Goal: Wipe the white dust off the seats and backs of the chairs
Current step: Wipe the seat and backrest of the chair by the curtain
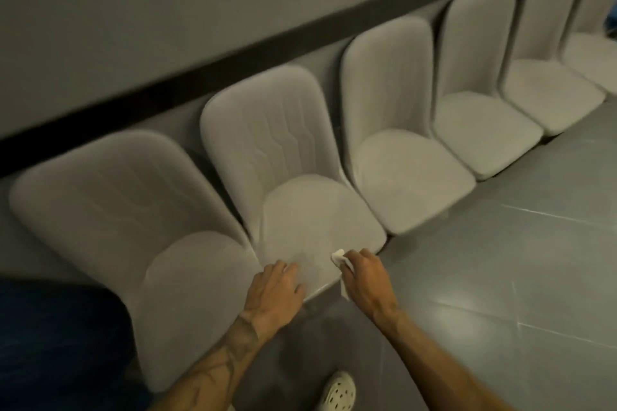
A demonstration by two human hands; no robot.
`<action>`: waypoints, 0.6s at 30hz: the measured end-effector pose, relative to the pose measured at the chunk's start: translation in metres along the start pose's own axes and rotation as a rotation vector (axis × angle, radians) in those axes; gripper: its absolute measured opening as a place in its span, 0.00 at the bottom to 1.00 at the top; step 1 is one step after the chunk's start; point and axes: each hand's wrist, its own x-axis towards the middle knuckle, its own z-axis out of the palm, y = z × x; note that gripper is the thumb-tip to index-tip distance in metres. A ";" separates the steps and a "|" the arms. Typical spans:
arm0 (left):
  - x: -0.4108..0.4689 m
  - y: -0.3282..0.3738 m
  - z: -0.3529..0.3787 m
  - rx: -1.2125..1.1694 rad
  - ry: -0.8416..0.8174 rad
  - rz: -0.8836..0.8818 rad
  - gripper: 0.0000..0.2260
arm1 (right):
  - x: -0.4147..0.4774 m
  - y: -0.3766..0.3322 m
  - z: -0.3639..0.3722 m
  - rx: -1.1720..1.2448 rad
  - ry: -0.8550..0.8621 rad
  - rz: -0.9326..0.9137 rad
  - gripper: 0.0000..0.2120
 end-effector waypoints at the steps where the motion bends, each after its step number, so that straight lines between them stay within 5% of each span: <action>1: 0.006 0.017 -0.010 0.013 0.006 0.011 0.23 | 0.006 0.006 -0.022 -0.003 0.013 -0.001 0.11; 18: 0.211 0.320 -0.176 0.085 0.117 0.197 0.24 | 0.176 0.154 -0.341 -0.054 0.181 0.081 0.10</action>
